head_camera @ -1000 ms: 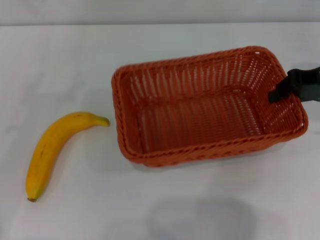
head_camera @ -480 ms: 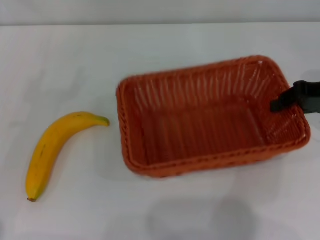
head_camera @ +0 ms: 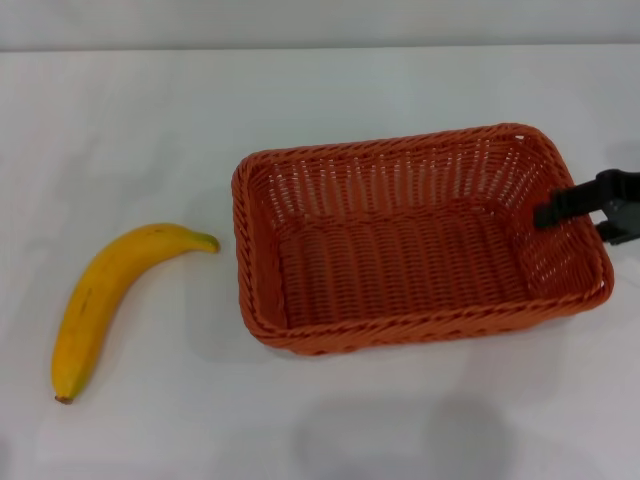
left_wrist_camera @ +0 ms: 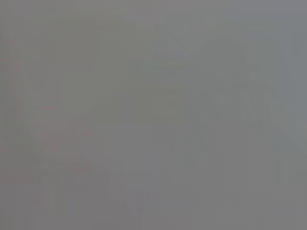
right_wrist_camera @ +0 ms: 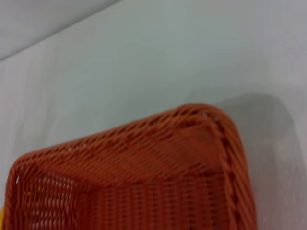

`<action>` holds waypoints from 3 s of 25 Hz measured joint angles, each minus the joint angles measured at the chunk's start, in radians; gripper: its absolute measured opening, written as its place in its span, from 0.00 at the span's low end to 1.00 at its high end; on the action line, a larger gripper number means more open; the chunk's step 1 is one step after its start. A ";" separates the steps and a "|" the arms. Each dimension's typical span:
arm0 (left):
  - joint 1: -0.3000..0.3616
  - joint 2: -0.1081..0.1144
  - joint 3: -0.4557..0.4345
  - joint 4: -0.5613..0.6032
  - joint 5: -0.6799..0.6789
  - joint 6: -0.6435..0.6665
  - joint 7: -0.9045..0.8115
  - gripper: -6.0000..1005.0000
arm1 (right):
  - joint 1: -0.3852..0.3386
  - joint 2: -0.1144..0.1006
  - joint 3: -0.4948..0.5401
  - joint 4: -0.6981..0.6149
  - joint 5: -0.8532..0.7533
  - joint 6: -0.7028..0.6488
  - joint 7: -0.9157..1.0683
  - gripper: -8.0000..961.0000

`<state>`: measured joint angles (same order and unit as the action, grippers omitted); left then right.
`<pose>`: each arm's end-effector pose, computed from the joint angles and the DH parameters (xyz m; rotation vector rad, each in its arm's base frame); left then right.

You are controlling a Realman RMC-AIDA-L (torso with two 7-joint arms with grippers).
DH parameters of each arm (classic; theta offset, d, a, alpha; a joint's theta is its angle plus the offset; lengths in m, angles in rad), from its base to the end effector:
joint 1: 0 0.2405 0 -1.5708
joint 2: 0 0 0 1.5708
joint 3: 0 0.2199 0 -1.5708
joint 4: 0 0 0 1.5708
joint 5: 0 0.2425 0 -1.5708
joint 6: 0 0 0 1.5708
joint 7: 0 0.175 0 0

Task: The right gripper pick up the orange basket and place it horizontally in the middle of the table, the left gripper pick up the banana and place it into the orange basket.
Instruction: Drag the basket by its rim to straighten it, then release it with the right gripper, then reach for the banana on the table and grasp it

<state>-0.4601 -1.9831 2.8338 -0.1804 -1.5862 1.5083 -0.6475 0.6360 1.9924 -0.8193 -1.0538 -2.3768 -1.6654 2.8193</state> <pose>-0.3528 0.3443 0.1432 -1.2881 -0.4340 -1.0066 0.2176 0.3850 0.0633 -2.1801 1.9258 0.1568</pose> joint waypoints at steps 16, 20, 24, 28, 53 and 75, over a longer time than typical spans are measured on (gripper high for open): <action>-0.022 -0.009 0.006 -0.005 0.000 -0.022 0.025 0.86 | -0.003 0.013 -0.007 -0.009 0.030 -0.113 -0.005 0.72; -0.024 -0.015 0.005 -0.017 0.004 -0.047 0.020 0.86 | -0.001 -0.009 0.042 -0.009 0.030 -0.104 -0.041 0.72; -0.031 -0.031 0.002 -0.019 0.002 -0.094 -0.017 0.86 | 0.006 -0.046 0.147 0.012 0.030 -0.081 -0.127 0.72; -0.019 -0.040 0.006 -0.057 0.031 -0.089 -0.104 0.86 | 0.002 -0.054 0.270 0.017 0.065 -0.009 -0.259 0.72; -0.553 0.162 0.015 -0.876 1.567 0.369 -1.338 0.85 | -0.169 -0.019 0.343 0.147 0.520 0.450 -1.107 0.72; -0.744 0.037 0.014 -0.319 2.274 -0.001 -1.504 0.85 | -0.217 -0.027 0.338 0.147 0.532 0.450 -1.219 0.72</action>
<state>-1.2045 -1.9460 2.8474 -0.4992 0.6880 1.5072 -2.1510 0.4192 1.9655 -0.4813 -0.9072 -1.8452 -1.2156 1.6006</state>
